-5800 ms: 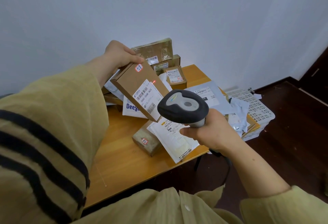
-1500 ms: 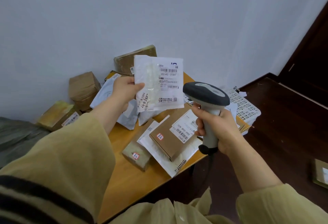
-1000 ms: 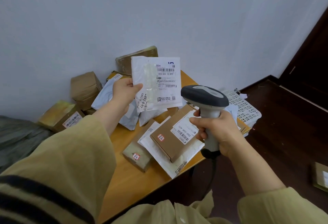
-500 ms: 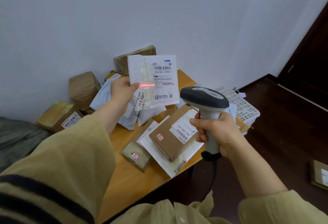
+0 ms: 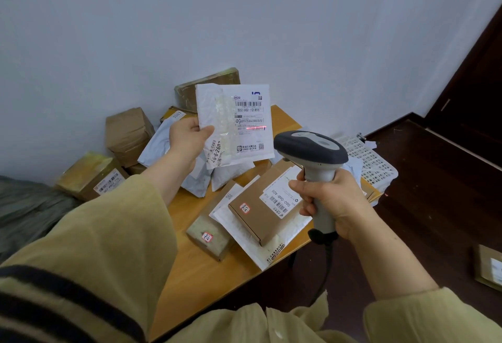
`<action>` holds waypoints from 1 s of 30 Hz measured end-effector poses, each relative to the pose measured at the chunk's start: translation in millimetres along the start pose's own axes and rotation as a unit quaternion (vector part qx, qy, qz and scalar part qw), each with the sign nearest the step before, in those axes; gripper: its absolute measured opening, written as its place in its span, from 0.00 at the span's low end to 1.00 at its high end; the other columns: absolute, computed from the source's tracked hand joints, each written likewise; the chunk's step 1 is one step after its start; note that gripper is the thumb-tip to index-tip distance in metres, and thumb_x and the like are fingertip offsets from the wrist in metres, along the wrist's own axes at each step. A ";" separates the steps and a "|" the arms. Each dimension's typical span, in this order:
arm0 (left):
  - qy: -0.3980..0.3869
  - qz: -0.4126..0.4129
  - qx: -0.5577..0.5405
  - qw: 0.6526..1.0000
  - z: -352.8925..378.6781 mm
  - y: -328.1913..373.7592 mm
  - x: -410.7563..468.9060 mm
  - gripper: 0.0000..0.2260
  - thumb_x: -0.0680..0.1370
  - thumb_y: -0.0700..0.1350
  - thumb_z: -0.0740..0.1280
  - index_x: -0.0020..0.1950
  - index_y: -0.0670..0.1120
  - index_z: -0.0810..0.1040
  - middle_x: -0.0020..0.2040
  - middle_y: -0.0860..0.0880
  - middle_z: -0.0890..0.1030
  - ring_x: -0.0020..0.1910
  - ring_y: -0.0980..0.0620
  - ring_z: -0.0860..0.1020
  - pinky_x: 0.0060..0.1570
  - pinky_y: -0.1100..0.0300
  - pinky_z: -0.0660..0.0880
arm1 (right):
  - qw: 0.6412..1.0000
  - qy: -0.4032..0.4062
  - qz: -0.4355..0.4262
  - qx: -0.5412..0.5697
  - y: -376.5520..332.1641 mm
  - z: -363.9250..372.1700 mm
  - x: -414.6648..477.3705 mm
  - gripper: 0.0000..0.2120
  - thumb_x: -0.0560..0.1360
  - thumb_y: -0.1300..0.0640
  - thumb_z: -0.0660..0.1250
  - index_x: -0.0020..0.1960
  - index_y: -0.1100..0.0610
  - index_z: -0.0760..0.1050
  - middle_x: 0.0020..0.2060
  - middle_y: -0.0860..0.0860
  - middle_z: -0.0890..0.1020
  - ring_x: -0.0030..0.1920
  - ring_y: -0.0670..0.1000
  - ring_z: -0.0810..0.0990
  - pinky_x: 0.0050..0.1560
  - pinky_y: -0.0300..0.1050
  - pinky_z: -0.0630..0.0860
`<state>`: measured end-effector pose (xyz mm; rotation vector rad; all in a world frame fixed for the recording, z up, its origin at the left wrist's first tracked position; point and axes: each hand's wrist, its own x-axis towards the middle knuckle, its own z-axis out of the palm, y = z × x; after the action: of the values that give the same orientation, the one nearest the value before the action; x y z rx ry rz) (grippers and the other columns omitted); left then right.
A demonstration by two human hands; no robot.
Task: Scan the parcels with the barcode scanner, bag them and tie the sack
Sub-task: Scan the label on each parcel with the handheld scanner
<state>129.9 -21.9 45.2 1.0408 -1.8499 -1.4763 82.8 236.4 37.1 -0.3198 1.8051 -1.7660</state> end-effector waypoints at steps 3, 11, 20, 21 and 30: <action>0.001 -0.006 -0.004 1.000 -0.1 -1.6 0.2 0.11 0.76 0.36 0.67 0.58 0.40 0.79 0.55 0.43 0.82 0.50 0.47 0.81 0.53 0.50 0.78 | 1.000 -0.003 0.004 -0.002 1.1 0.3 -1.0 0.08 0.70 0.67 0.72 0.37 0.61 0.73 0.22 0.54 0.70 0.20 0.50 0.66 0.30 0.44 0.73; -0.003 -0.019 -0.014 1.000 1.4 -4.1 -0.4 0.11 0.76 0.36 0.67 0.59 0.40 0.78 0.56 0.42 0.81 0.50 0.47 0.81 0.53 0.51 0.78 | 1.000 0.000 0.005 -0.016 1.9 0.8 1.2 0.08 0.70 0.66 0.72 0.37 0.61 0.73 0.22 0.54 0.70 0.21 0.50 0.66 0.30 0.45 0.73; -0.012 -0.033 -0.004 0.999 3.9 -8.1 -2.4 0.11 0.77 0.37 0.67 0.59 0.40 0.78 0.57 0.43 0.81 0.52 0.46 0.81 0.53 0.51 0.79 | 1.000 0.004 0.011 -0.025 4.2 1.0 5.1 0.08 0.70 0.66 0.73 0.37 0.61 0.73 0.22 0.54 0.70 0.21 0.50 0.67 0.31 0.45 0.73; -0.013 -0.034 -0.001 0.999 4.7 -9.0 -2.6 0.11 0.77 0.37 0.67 0.59 0.40 0.78 0.57 0.43 0.81 0.52 0.46 0.81 0.52 0.52 0.79 | 1.000 0.004 0.012 -0.025 4.4 1.0 5.7 0.08 0.70 0.66 0.73 0.38 0.61 0.74 0.23 0.54 0.70 0.21 0.51 0.67 0.31 0.45 0.73; -0.067 -0.164 -0.046 0.983 31.2 -37.0 -17.7 0.10 0.78 0.35 0.64 0.59 0.35 0.76 0.58 0.39 0.79 0.52 0.43 0.80 0.54 0.48 0.77 | 0.995 0.055 0.049 0.064 14.6 -12.1 12.4 0.10 0.71 0.67 0.71 0.51 0.64 0.75 0.25 0.55 0.69 0.21 0.50 0.66 0.32 0.46 0.72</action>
<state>123.1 6.2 2.6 1.2730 -1.7398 -1.8452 69.5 241.0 19.4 -0.0830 1.7418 -1.8508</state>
